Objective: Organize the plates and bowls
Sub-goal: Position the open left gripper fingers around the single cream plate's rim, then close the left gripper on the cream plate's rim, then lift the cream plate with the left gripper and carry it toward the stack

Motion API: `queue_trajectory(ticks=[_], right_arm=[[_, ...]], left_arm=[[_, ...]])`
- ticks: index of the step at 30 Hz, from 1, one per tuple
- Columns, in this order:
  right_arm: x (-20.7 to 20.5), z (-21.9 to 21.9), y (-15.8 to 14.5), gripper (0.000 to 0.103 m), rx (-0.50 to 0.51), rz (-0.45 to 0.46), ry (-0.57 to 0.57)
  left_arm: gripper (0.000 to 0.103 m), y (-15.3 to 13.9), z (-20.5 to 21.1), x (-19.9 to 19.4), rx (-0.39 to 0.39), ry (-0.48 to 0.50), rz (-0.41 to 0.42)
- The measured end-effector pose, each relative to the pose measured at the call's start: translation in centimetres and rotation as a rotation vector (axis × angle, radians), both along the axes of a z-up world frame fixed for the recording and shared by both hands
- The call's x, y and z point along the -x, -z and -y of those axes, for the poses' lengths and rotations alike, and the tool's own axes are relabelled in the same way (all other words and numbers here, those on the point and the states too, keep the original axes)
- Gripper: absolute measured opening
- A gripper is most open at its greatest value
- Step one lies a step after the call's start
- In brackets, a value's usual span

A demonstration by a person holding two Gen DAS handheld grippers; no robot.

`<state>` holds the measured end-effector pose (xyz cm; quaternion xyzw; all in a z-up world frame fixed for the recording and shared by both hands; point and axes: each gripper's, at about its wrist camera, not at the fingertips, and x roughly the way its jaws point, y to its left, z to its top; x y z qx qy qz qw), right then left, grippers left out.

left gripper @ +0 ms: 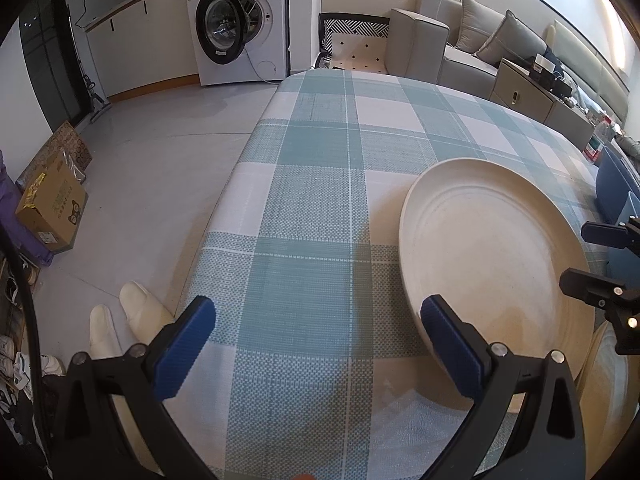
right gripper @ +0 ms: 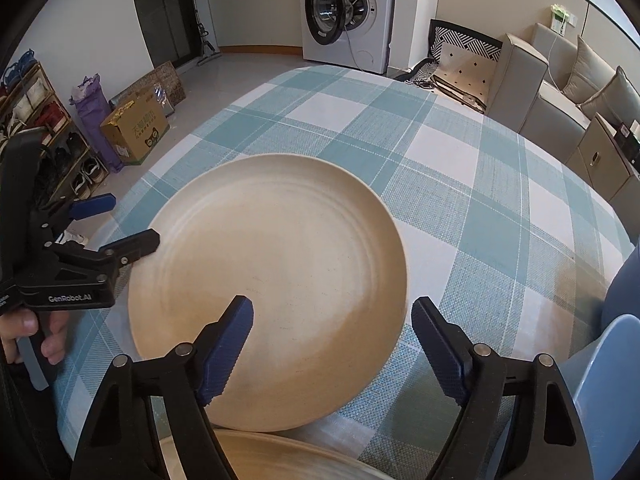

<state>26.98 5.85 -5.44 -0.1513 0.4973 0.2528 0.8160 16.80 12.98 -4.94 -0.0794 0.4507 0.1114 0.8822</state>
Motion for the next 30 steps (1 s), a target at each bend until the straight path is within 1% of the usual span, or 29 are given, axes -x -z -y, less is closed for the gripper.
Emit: queue_trajectory(ticks=[3,5,7,8,9,11,12,13,14,15,17,23,24,26,30], right_arm=[[-0.2,0.1,0.4,0.080,0.009,-0.004,0.005],[-0.4,0.1,0.6,0.079,0.012,-0.008,0.010],[-0.5,0.0,0.8,0.076,0.015,-0.014,0.008],[-0.5,0.0,0.9,0.076,0.019,-0.011,0.008],[-0.5,0.0,1.0,0.076,0.019,-0.009,0.007],[-0.4,0.0,1.0,0.073,0.019,-0.007,0.008],[-0.4,0.1,1.0,0.073,0.019,-0.008,0.006],[-0.3,0.1,1.0,0.073,0.018,-0.008,0.005],[-0.3,0.1,1.0,0.072,0.019,-0.009,0.004],[-0.3,0.1,1.0,0.072,0.021,-0.011,0.003],[-0.3,0.1,1.0,0.071,0.023,-0.010,0.002],[-0.2,0.3,1.0,0.067,0.022,-0.002,0.009],[-0.1,0.3,0.9,0.065,0.018,-0.002,0.008],[-0.1,0.4,0.9,0.064,0.007,-0.005,0.009],[-0.2,0.5,0.8,0.064,-0.002,-0.003,0.010]], left_arm=[[0.100,0.1,0.3,0.0,-0.004,0.014,-0.005],[0.092,0.2,0.6,-0.1,0.009,0.034,-0.007],[0.087,0.2,0.9,-0.1,0.008,0.050,-0.007],[0.082,0.2,1.2,-0.1,0.008,0.061,-0.004],[0.079,0.2,1.4,0.0,0.012,0.075,0.000],[0.064,0.0,1.7,-0.1,0.018,0.090,0.008],[0.060,0.0,1.9,-0.1,0.024,0.099,0.011],[0.054,0.0,2.1,-0.1,0.028,0.106,0.012],[0.050,0.0,2.3,-0.1,0.031,0.113,0.016],[0.048,0.0,2.4,-0.1,0.030,0.118,0.017],[0.039,-0.1,2.7,-0.2,0.033,0.132,0.021],[0.027,-0.1,3.4,-0.2,0.044,0.156,0.026],[0.027,-0.1,3.6,-0.3,0.044,0.161,0.023],[0.025,0.0,4.1,-0.3,0.035,0.178,0.021],[0.024,-0.1,4.6,-0.3,0.013,0.179,0.017]])
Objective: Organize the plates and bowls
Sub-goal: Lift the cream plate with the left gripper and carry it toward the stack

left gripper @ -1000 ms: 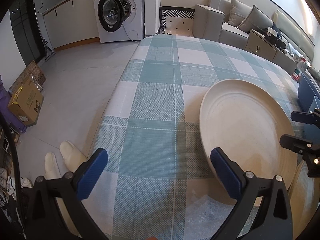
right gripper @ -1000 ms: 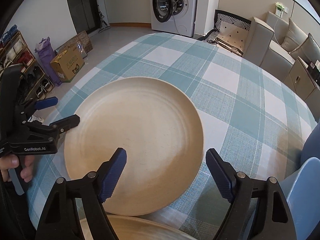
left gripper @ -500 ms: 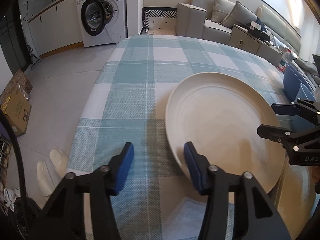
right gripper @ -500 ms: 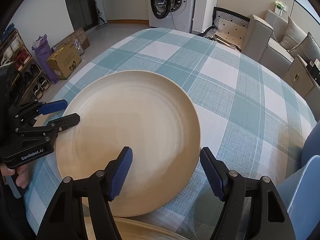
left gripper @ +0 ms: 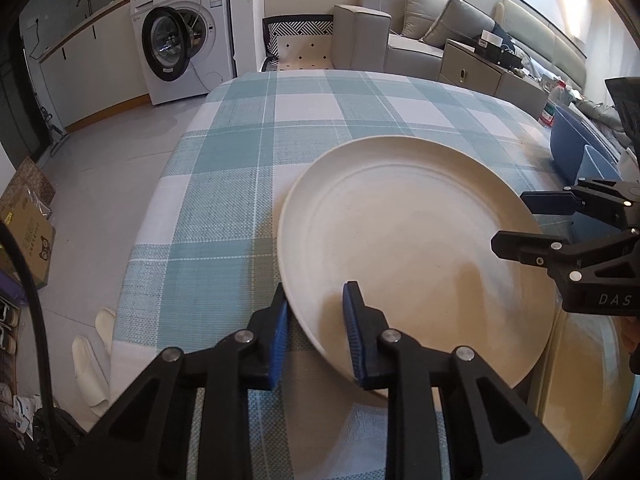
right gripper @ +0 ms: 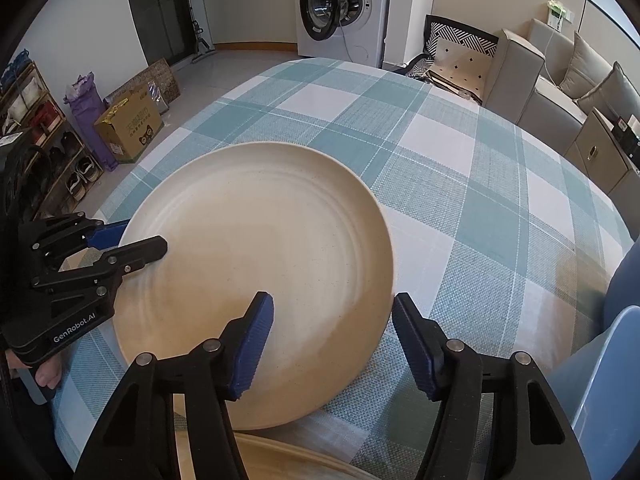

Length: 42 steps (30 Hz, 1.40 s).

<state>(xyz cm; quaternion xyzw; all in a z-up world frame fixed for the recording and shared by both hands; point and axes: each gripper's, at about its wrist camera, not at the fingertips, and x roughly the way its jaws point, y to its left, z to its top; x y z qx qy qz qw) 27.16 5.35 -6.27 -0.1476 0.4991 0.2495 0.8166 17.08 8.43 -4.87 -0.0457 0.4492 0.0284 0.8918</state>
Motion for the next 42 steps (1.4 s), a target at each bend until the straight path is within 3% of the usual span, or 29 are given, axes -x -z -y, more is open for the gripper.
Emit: queue_trajectory(ticks=[12,42], right_arm=[[0.2,0.2,-0.3,0.064,-0.032,0.013,0.006],[2.2,0.7,-4.8,0.064,-0.066,0.131,0.013]], left_arm=[[0.024,0.0,0.1,0.0,-0.013,-0.005,-0.001],[0.024,-2.5,0.1,1.0,-0.011,-0.017,0.065]])
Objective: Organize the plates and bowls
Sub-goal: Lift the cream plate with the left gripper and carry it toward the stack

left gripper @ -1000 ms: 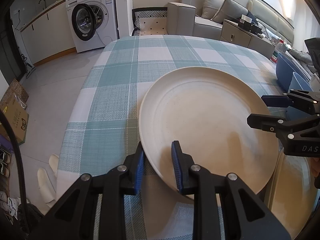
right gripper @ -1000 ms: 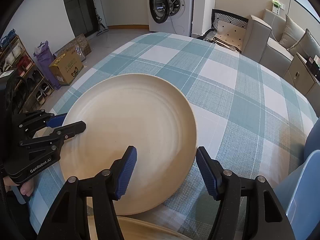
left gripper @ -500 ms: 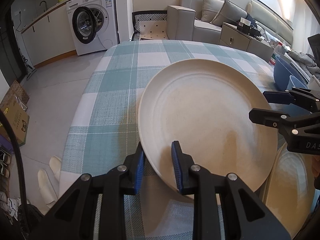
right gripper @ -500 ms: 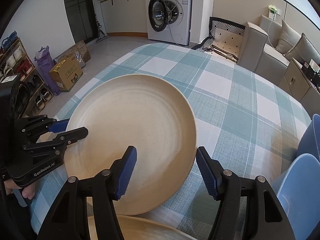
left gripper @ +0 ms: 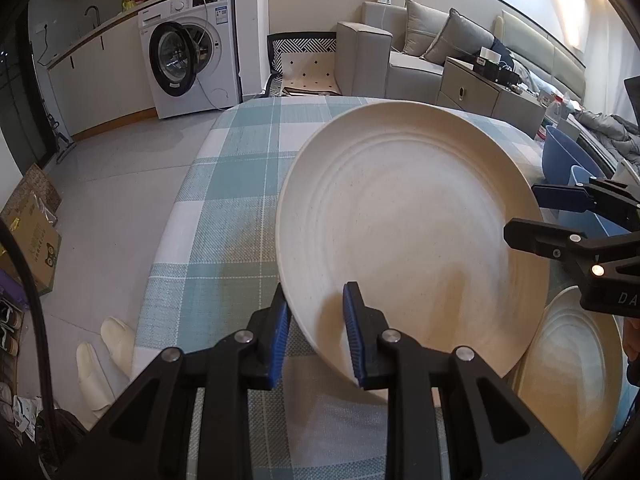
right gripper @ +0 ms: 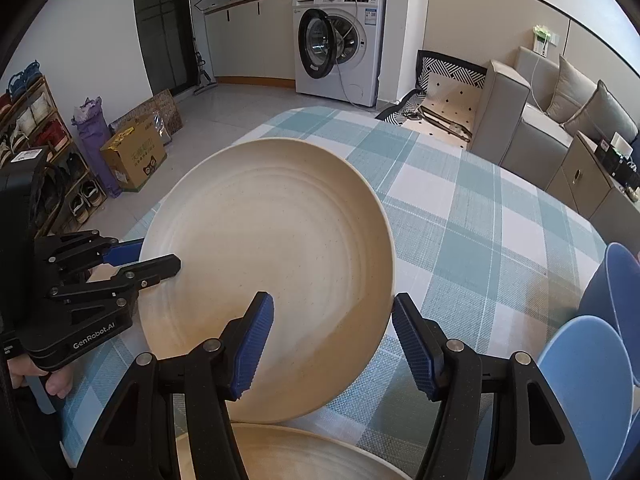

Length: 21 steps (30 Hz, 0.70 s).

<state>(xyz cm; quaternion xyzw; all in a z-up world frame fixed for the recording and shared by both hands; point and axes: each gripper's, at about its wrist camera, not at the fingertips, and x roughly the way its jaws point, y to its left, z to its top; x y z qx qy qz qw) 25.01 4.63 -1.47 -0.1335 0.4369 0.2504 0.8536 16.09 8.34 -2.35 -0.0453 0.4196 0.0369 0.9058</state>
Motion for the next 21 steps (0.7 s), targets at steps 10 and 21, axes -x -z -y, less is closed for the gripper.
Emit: queue_trajectory(ticks=[10,21], right_arm=[[0.9,0.5,-1.6,0.064,-0.013,0.033,0.000],[2.3,1.3,-3.3,0.064,-0.024,0.071,0.010]], left_arm=[[0.024,-1.2,0.0,0.7,0.004,0.004,0.036],[0.024,-2.8,0.4,1.6,-0.006,0.018,0.069]])
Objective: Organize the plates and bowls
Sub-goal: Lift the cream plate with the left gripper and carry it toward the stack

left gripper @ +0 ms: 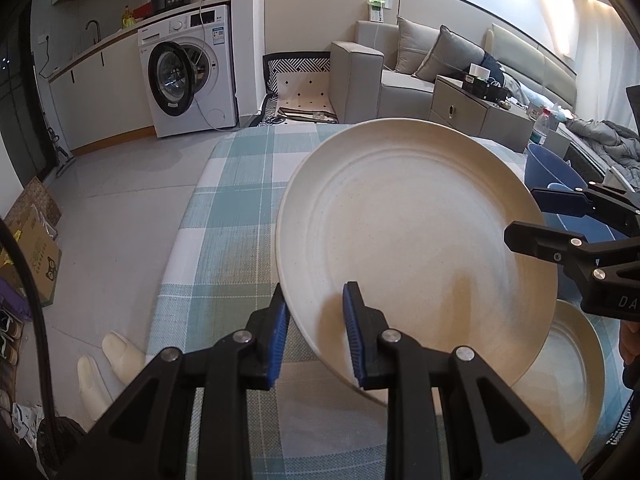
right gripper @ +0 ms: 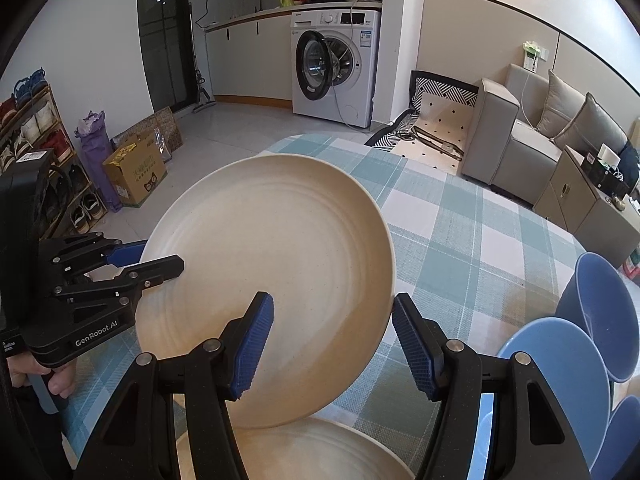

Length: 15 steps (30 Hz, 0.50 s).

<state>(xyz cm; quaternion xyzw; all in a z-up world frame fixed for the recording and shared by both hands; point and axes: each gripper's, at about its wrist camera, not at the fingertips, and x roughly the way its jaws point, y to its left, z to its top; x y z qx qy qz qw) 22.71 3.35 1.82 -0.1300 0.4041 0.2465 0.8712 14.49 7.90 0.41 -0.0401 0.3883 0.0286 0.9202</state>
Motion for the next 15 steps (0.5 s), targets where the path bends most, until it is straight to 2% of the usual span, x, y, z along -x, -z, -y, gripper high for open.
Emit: queue_trajectory(ticks=[15], right_arm=[[2.3,2.6,-1.7,0.064,-0.037,0.025,0.043]], left_arm=[[0.024,-1.4,1.7,0.6,-0.002,0.046,0.031]])
